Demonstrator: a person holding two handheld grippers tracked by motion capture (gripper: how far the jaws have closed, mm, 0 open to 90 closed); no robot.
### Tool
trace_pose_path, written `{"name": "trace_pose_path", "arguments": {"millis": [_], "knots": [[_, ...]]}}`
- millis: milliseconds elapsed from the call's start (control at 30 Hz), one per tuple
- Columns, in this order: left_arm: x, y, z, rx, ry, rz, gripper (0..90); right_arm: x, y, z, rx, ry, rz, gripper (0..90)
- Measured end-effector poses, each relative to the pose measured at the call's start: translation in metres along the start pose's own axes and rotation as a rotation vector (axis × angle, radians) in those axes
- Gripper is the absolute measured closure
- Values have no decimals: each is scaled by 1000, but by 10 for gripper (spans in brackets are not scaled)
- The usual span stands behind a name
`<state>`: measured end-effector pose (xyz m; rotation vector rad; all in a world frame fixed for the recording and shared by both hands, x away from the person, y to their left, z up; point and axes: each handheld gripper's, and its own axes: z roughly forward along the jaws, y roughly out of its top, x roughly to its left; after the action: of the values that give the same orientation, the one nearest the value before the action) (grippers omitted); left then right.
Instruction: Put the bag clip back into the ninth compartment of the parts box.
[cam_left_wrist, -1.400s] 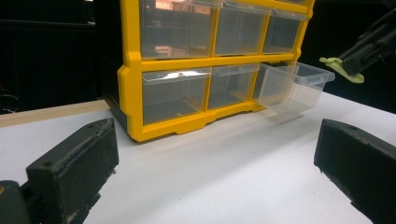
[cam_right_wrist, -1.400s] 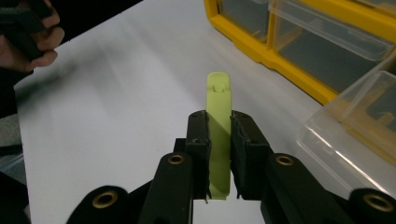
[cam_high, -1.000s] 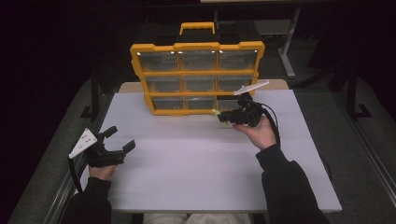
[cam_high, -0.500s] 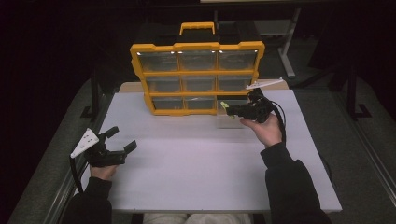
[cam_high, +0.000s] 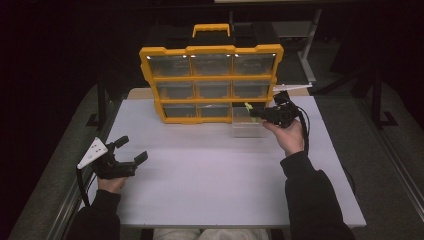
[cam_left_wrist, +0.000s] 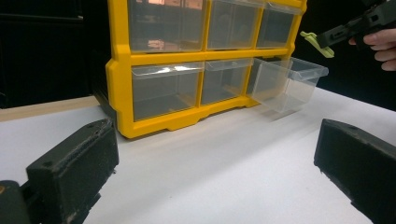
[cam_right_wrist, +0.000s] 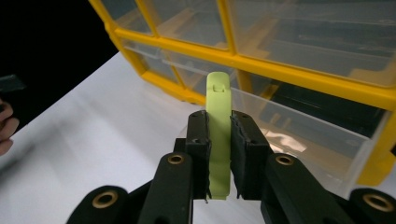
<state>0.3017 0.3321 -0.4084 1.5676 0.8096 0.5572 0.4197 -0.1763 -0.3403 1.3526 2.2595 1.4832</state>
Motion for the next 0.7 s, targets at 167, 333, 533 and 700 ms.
{"name": "trace_pose_path", "arguments": {"millis": [167, 333, 533, 700], "knots": [[0, 0, -1, -2, 2, -2, 0, -9, -2, 1, -6, -23, 25, 770], [0, 0, 0, -1, 2, -1, 0, -15, -2, 3, -11, -50, 38, 770], [0, 0, -1, -1, 4, -1, 0, -19, -4, 9, 1, -101, 30, 761], [1, 0, -1, -2, 3, -3, 0, -18, -5, 15, 30, -124, 35, 580]]}}
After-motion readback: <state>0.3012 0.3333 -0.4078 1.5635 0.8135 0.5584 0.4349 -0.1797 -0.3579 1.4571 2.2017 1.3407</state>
